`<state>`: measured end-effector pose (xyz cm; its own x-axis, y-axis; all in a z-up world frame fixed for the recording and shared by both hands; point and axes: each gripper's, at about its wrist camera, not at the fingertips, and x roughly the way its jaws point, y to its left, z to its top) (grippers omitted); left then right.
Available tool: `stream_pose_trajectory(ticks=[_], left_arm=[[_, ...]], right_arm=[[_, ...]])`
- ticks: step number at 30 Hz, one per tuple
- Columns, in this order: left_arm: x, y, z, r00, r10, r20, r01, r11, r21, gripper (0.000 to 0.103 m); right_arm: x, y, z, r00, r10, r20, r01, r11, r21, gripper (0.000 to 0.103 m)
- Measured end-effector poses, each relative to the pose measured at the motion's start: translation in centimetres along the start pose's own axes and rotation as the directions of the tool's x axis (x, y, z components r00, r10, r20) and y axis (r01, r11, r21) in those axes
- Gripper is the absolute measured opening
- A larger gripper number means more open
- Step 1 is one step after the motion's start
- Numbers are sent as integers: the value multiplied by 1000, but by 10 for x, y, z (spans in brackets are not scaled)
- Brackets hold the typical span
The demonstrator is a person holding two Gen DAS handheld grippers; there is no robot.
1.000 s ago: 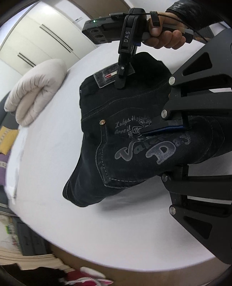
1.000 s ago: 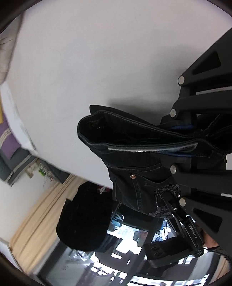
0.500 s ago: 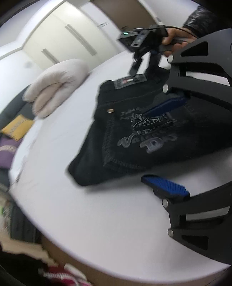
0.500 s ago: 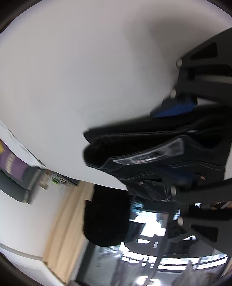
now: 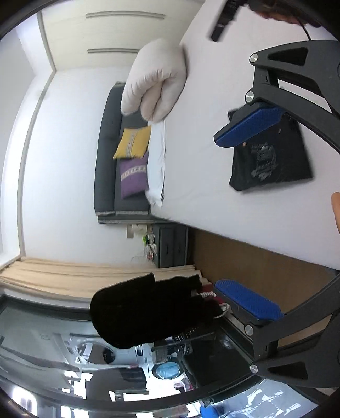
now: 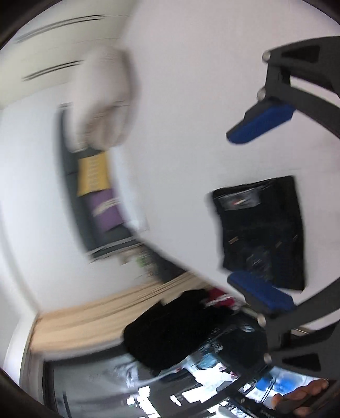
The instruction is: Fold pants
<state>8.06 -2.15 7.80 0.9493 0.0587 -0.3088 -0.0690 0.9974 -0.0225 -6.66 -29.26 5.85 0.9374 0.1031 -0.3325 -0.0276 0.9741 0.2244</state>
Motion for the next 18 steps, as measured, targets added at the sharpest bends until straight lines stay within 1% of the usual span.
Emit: stream_pose_trajectory(ticks=[1, 3, 4, 6, 7, 9, 10, 11, 13, 14, 15, 18], left_arm=[[-10, -2, 2, 1000, -16, -20, 16, 1000, 6, 103], [-25, -3, 1, 999, -10, -35, 10, 1000, 5, 103], [-31, -3, -2, 998, -8, -67, 8, 1000, -1, 103], [-36, -3, -9, 990, 0, -138, -3, 1000, -21, 103], [-37, -3, -16, 985, 6, -173, -12, 1000, -28, 103], [-42, -4, -28, 978, 18, -209, -23, 999, -24, 103], [-44, -8, -36, 970, 23, -242, -26, 1000, -11, 103], [-46, -10, -43, 964, 20, -266, -23, 1000, -6, 103], [-47, -15, -57, 952, 5, -306, -8, 1000, -9, 103], [-47, -18, -64, 949, -2, -316, -2, 1000, -13, 103], [-46, -20, -69, 945, -9, -327, 4, 1000, -15, 103], [-37, -27, -85, 928, -20, -371, 17, 1000, -10, 103]], right_arm=[[-15, 10, 9, 999, -6, 39, 7, 1000, -25, 103], [-47, 29, 24, 994, -43, 102, 50, 996, -71, 103], [-52, 37, 32, 990, -54, 129, 64, 995, -81, 103], [-72, 49, 38, 987, -29, 160, 46, 994, -103, 103], [-77, 54, 39, 988, -15, 156, 33, 993, -110, 103], [-86, 61, 33, 993, -26, 120, 41, 991, -127, 103], [-90, 66, 24, 995, -48, 89, 60, 988, -139, 103], [-89, 69, 14, 996, -77, 44, 83, 986, -143, 103], [-86, 70, -7, 994, -98, -38, 93, 988, -120, 103], [-83, 70, -15, 992, -104, -66, 97, 989, -108, 103], [-81, 70, -26, 986, -137, -93, 127, 987, -102, 103], [-80, 74, -40, 972, -205, -118, 192, 975, -110, 103]])
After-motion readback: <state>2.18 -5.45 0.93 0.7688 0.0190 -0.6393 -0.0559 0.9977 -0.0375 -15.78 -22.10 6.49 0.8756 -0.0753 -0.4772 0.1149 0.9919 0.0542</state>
